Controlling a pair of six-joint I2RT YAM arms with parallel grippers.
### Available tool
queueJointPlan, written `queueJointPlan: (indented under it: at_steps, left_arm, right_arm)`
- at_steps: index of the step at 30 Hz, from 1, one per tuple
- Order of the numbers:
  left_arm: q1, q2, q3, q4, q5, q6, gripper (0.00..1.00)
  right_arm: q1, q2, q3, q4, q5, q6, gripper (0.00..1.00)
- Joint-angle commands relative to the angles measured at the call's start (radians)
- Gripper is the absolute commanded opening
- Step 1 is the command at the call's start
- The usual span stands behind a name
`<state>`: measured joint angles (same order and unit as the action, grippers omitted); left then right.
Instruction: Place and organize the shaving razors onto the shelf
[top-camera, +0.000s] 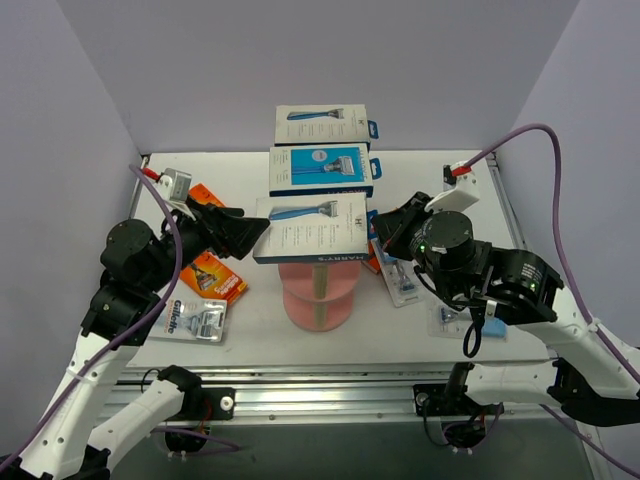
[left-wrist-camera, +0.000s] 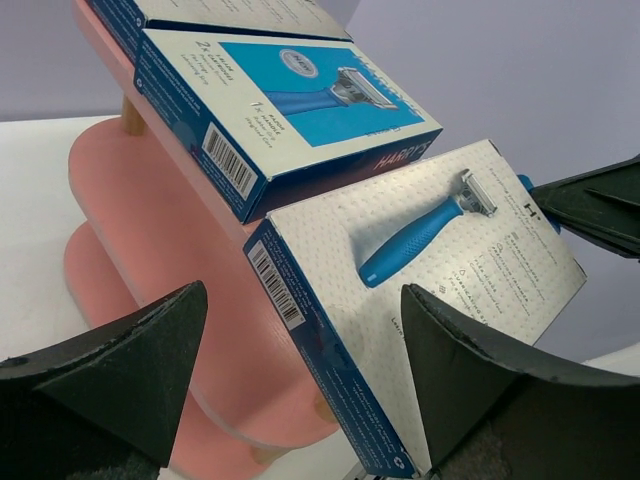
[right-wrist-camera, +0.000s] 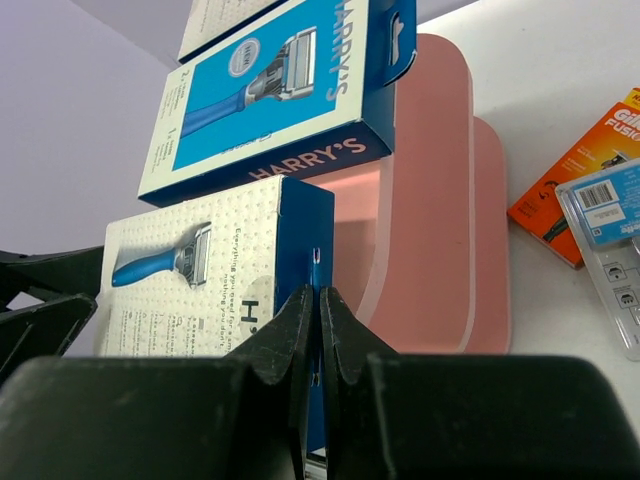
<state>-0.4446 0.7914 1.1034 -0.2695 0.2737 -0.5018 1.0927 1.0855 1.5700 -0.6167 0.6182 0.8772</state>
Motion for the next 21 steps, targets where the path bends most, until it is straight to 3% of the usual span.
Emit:
queueJointPlan:
  at_steps: [1,9,21]
  left_arm:
    - [-0.003,0.008,0.000,0.082,0.051,-0.024,0.86]
    - [-0.006,0.023,-0.005,0.076,0.071,-0.032,0.65]
    - [-0.020,0.058,0.009,0.099,0.099,-0.041,0.55]
  right_arm:
    - [-0.049,-0.004,-0.018,0.029,-0.029,-0.027,0.00]
    - [-0.148,-0.001,-0.039,0.041,-0.121,-0.058,0.00]
    - [-0.203,-0.002,-0.073,0.078,-0.187,-0.078,0.00]
